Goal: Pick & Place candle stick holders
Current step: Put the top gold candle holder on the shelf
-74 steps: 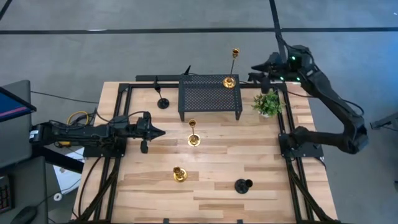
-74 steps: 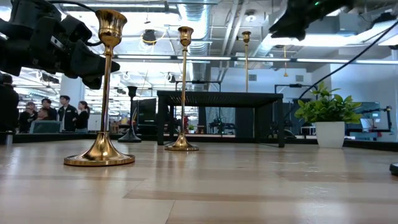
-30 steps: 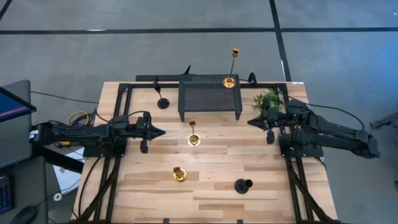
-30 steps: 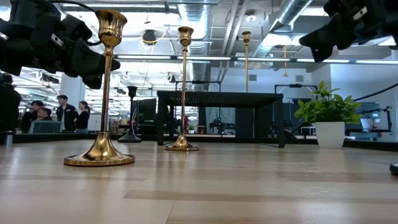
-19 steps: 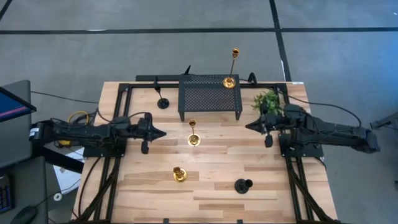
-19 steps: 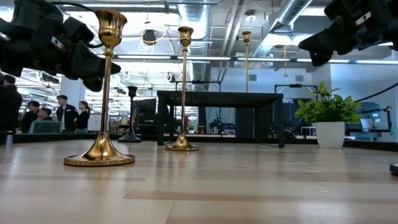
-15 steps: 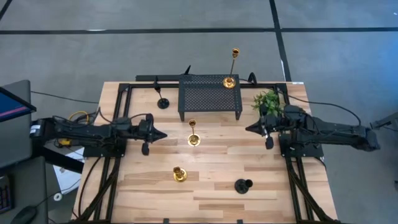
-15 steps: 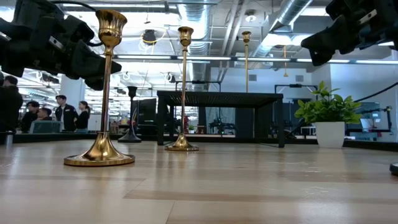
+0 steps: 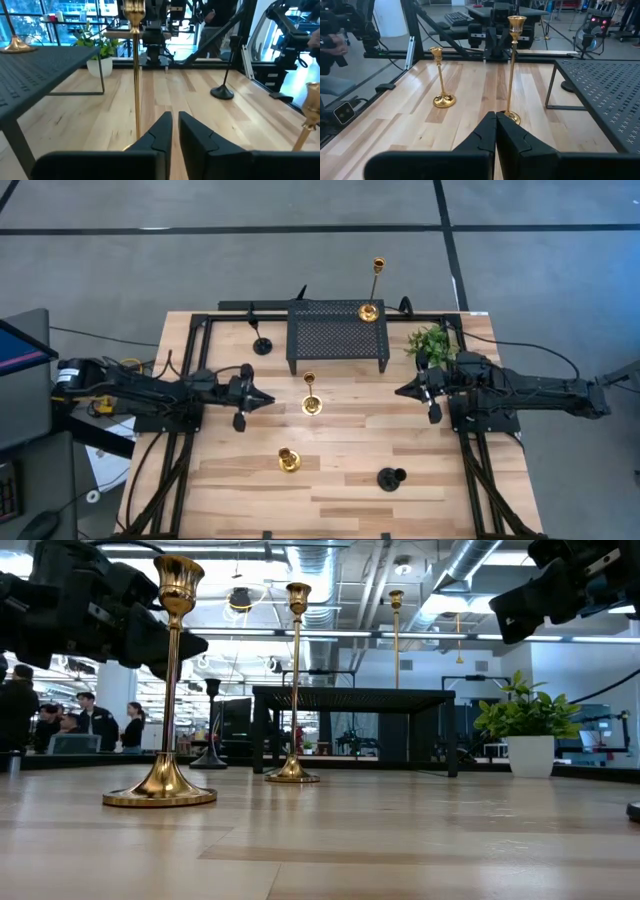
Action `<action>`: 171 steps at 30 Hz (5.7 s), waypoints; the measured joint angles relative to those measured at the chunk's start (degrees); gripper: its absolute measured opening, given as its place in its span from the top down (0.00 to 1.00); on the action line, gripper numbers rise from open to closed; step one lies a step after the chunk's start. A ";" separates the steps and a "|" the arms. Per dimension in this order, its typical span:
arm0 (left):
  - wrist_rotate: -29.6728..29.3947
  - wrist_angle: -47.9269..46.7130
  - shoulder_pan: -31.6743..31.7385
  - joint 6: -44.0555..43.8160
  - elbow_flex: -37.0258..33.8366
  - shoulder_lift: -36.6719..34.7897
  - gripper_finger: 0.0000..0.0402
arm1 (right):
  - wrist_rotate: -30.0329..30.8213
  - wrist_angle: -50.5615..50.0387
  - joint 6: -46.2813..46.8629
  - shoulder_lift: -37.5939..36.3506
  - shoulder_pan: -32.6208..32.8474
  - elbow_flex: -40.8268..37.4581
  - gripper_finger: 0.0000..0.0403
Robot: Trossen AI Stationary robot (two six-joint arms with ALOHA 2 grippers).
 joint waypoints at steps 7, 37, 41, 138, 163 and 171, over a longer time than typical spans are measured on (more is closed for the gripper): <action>-0.74 1.41 0.00 -0.15 6.20 9.49 0.77 | 0.04 0.02 -0.01 0.00 -0.02 0.00 1.00; -4.87 2.52 0.02 0.00 21.89 28.72 0.40 | 0.02 -0.07 -0.01 -0.01 -0.02 0.00 1.00; -5.62 2.77 0.02 -0.01 22.00 28.72 0.40 | 0.02 -0.04 -0.04 0.00 -0.02 0.00 1.00; -5.13 2.35 -0.33 -5.57 26.19 28.75 0.96 | -0.02 -0.85 -0.08 -0.02 -0.04 0.00 1.00; -9.23 -31.51 -0.93 -2.75 46.17 15.77 0.96 | -0.02 -1.03 -0.19 -0.02 -0.04 0.00 1.00; -11.81 -36.28 3.81 2.50 52.61 15.76 0.96 | 0.00 -1.03 -0.17 -0.02 -0.02 0.00 1.00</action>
